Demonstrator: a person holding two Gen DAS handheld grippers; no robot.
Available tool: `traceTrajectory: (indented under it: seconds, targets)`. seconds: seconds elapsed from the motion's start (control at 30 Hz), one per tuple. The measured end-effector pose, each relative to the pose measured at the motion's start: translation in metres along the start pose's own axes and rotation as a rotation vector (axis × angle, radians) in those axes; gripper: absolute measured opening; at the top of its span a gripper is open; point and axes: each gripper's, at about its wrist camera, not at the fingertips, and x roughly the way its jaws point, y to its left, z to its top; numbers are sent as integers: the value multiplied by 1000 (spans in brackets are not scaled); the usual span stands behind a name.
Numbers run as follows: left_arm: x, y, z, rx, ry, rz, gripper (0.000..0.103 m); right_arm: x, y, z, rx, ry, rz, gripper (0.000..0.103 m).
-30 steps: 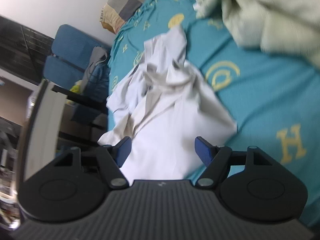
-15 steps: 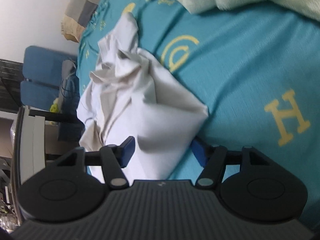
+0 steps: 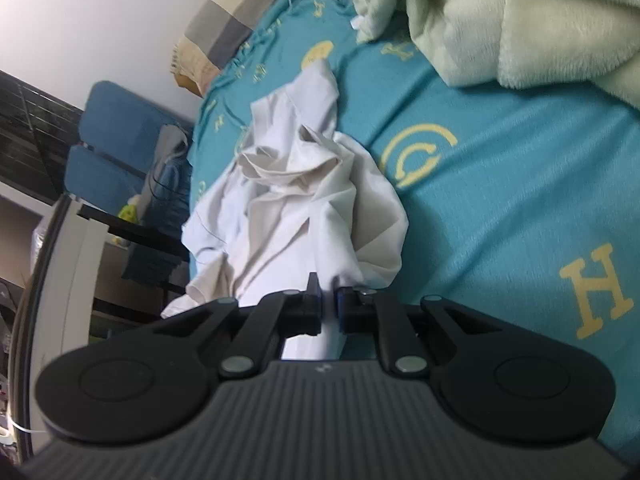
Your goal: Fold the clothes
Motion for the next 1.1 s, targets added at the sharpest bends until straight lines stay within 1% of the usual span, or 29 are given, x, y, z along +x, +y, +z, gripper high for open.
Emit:
traceTrajectory:
  seconds: [0.17, 0.23, 0.37, 0.43, 0.53, 0.63, 0.7, 0.73, 0.77, 0.83, 0.9, 1.0, 1.07, 1.1]
  targets:
    - [-9, -6, 1, 0, -41, -72, 19, -14, 7, 1, -42, -66, 43, 10]
    - [-18, -4, 0, 16, -57, -105, 17, -21, 10, 3, -48, -102, 81, 10]
    - [-38, -9, -3, 56, -115, -183, 15, -38, 21, 6, -74, -178, 170, 9]
    - [-45, -12, -5, 80, -137, -206, 15, -43, 26, 6, -86, -207, 206, 9]
    - [-51, -18, -7, 112, -157, -224, 14, -42, 27, 7, -96, -217, 194, 9]
    - [-42, -24, -7, 138, -149, -182, 14, -29, 17, 8, -58, -172, 143, 9]
    - [-43, -27, -9, 174, -168, -177, 14, -26, 11, 9, -30, -155, 149, 9]
    - [-47, -30, -11, 194, -187, -188, 14, -28, 11, 9, -24, -162, 176, 9]
    - [-53, -32, -12, 202, -207, -219, 14, -33, 14, 10, -33, -180, 204, 9]
    - [-59, -34, -10, 199, -222, -289, 14, -42, 19, 11, -54, -218, 261, 9]
    - [-57, -33, -7, 189, -217, -288, 14, -43, 21, 12, -69, -229, 251, 9]
    - [-40, -23, -4, 126, -164, -214, 14, -27, 11, 12, -20, -164, 180, 9]
    - [-33, -18, -3, 104, -146, -198, 13, -22, 5, 9, 3, -143, 154, 9]
    - [-35, -19, -4, 113, -152, -204, 13, -22, 3, 8, 13, -138, 150, 9]
